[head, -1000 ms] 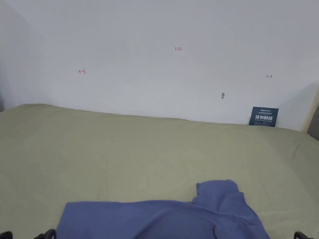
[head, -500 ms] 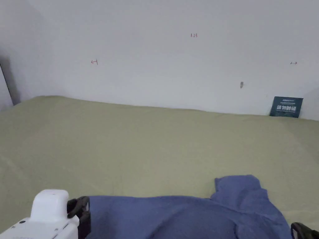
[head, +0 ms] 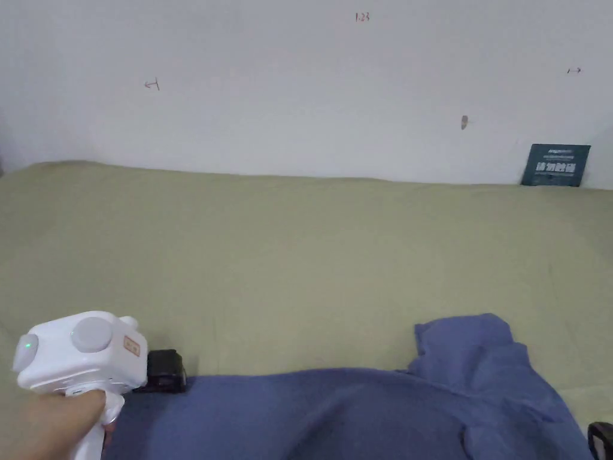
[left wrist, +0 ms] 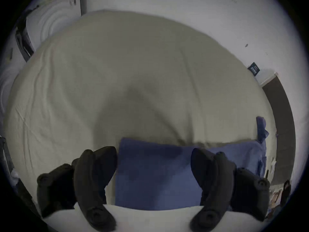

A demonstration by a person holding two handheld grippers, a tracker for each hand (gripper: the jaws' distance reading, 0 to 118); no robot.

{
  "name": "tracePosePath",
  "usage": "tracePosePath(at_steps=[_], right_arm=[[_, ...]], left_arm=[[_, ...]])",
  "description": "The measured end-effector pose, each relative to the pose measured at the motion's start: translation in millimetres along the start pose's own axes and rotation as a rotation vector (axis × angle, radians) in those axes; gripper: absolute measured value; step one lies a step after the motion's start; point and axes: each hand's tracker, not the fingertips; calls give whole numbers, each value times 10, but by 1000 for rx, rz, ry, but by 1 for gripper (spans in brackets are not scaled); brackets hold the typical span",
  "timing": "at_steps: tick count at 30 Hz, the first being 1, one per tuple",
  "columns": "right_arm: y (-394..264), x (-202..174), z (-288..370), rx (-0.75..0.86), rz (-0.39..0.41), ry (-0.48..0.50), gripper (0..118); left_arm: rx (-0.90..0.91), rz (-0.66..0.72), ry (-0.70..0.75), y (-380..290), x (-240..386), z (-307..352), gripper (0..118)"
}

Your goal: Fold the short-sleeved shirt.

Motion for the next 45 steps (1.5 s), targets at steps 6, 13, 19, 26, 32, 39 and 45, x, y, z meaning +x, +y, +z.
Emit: tracePosePath(at_steps=[6, 13, 19, 26, 32, 39, 45], right_arm=[[329, 368, -829, -230, -47, 70, 0], [636, 836, -2623, -711, -64, 105, 106], [592, 980, -3296, -848, -158, 23, 100], [493, 871, -3013, -841, -178, 21, 0], [747, 763, -2640, -714, -120, 70, 0], [1040, 849, -1982, -535, -84, 164, 0], [1056, 876, -1189, -438, -61, 195, 0]], left_arm=[[93, -90, 132, -94, 39, 164, 5], [85, -69, 76, -59, -97, 169, 4], [82, -123, 116, -66, -11, 154, 4], [96, -159, 109, -91, -1, 186, 2], [144, -173, 48, -111, 39, 409, 2], [272, -212, -62, -200, -58, 1027, 2], [351, -271, -113, -566, -190, 1481, 2]])
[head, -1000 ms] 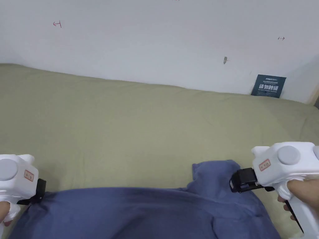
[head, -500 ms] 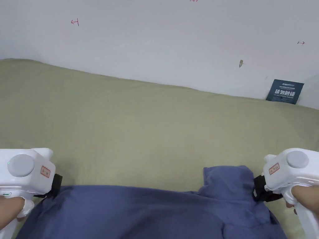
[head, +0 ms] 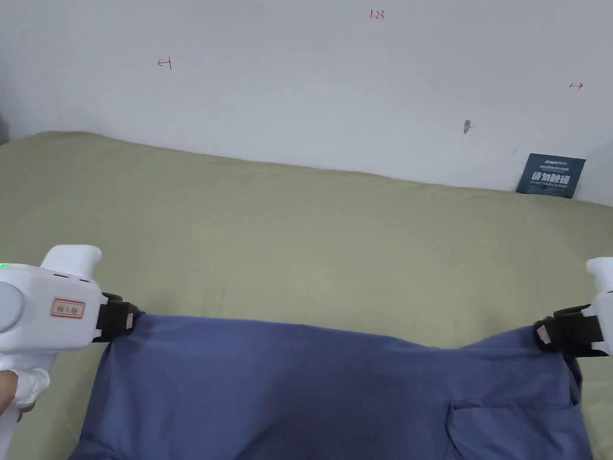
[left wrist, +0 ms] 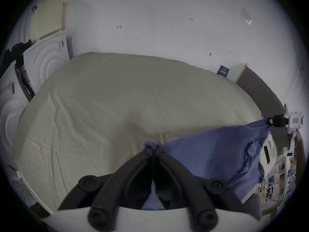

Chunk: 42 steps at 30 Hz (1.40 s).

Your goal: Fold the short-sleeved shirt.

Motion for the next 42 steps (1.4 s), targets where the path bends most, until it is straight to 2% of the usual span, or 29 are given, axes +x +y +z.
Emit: tracePosePath(at_steps=[6, 11, 13, 19, 23, 25, 27, 28, 29, 31, 32, 33, 34, 37, 40, 42], right_arm=[[-670, -26, 553, 72, -54, 3, 0], [-1482, -60, 768, 62, -161, -12, 0], [-1788, -87, 763, 45, -196, -27, 0], [-2369, -156, 624, -55, -293, -90, 0], [-2507, -186, 484, -100, -276, -134, 0], [-2584, -118, 399, -121, -298, -167, 0], [-2618, -85, 384, -97, -324, -138, 0], [-2619, -74, 381, -91, -334, -136, 3], [-2616, -55, 420, -104, -347, -142, 12], [-2570, -68, 492, -169, -340, -217, 56], [-2557, -79, 572, -159, -328, -251, 70], [-2518, -107, 705, -137, -339, -256, 69], [-2493, -140, 861, -69, -357, -258, 68], [-2366, -266, 1237, 162, -405, -187, 69], [-2161, -572, 1482, 387, -306, -115, 77], [-2040, -817, 1555, 511, -193, -141, 77]], left_arm=[[27, 3, -45, -377, -35, 443, 2], [78, 28, -18, -1004, -30, 704, 2], [25, 81, -33, -1241, -90, 701, 2], [-83, 117, 8, -1887, -167, 527, 2], [-121, 159, 22, -2098, -254, 383, 2], [-121, 177, 19, -2154, -280, 378, 2], [-97, 195, 11, -2138, -302, 410, 3], [-105, 200, 7, -2116, -312, 408, 5], [-111, 204, 6, -2104, -321, 421, 15], [-117, 219, 5, -2083, -309, 518, 60], [-125, 234, 6, -2072, -304, 589, 81], [-125, 246, 10, -2065, -297, 660, 91], [-100, 250, -5, -2041, -269, 783, 91], [102, 228, -26, -1886, -57, 1125, 91], [324, 167, -44, -1649, 348, 1446, 91], [417, 137, -37, -1540, 619, 1585, 90]])
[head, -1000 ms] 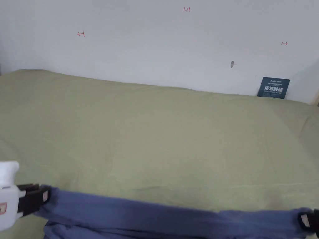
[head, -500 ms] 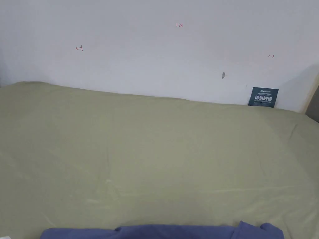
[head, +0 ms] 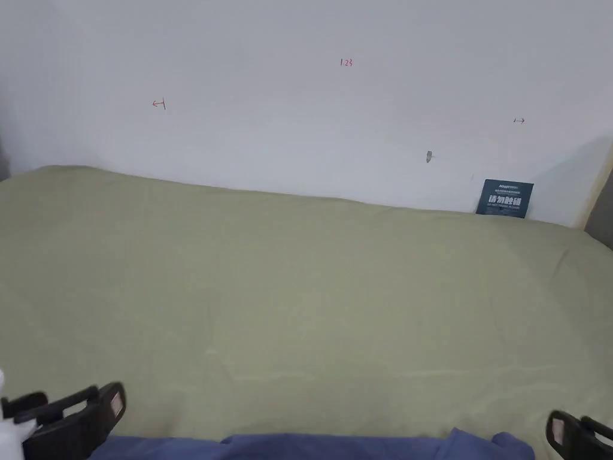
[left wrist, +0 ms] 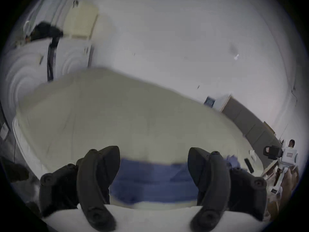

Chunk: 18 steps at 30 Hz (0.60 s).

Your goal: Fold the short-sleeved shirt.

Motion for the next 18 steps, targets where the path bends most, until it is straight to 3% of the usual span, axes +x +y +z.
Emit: tracePosePath(at_steps=[2, 4, 5, 6, 7, 8, 10, 13, 17, 18], right_arm=[[-11, -269, 33, 104, 139, -12, 72], [-105, -502, 14, 136, 234, -43, 63], [-148, -592, -13, 125, 269, -36, 63], [-192, -654, -38, 109, 285, -19, 45], [-265, -720, -80, 102, 300, -15, 19], [-336, -783, -101, 110, 301, -33, 0], [-410, -812, -127, 94, 294, -20, 0], [-473, -826, -141, 71, 251, 1, 0], [-429, -786, -130, 62, 257, 12, 0], [-405, -773, -126, 60, 262, 14, 0]], left_arm=[[80, -35, -1, 10, 272, 40, 86], [162, -93, 10, -89, 504, 65, 72], [243, -107, 36, -196, 613, 84, 72], [284, -123, 60, -270, 704, 75, 30], [268, -141, 82, -306, 798, 18, 0], [230, -161, 90, -280, 831, -10, 0], [100, -169, -22, -288, 858, -89, 0], [117, -193, 30, -351, 837, -76, 0], [-15, -38, -44, -265, 346, -192, 0], [-61, 15, -59, -233, 195, -243, 9]])
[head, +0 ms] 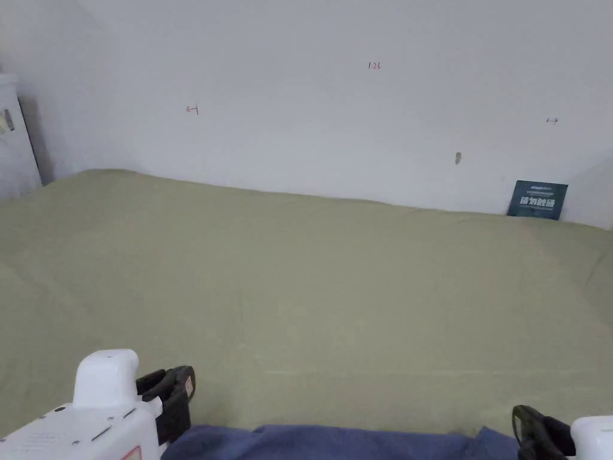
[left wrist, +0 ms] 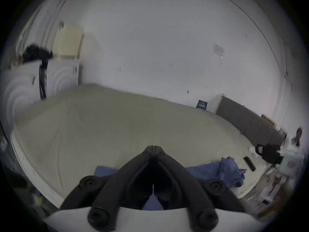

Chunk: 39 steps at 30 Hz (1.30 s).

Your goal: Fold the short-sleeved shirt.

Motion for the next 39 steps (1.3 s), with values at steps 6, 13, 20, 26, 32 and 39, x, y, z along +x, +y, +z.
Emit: tracePosePath(at_steps=[6, 13, 20, 26, 32, 39], right_arm=[[6, 85, 7, -10, -26, 11, 0], [18, -1, -8, -48, 0, 38, 0], [107, -42, -8, -37, 20, 60, 0], [72, -106, -77, -41, -15, 87, 0], [50, -125, -64, -61, 1, 95, 0], [37, 7, 47, -49, 4, 60, 0]], left_arm=[[-94, 318, 167, -174, -976, -135, 109], [-252, 843, 0, -512, -1674, -353, 109], [-259, 916, 52, -706, -1419, -380, 109], [-309, 781, 145, -587, -1131, -409, 98], [-382, 662, 221, -606, -1128, -595, 11], [-315, 397, 146, -298, -651, -454, 11]])
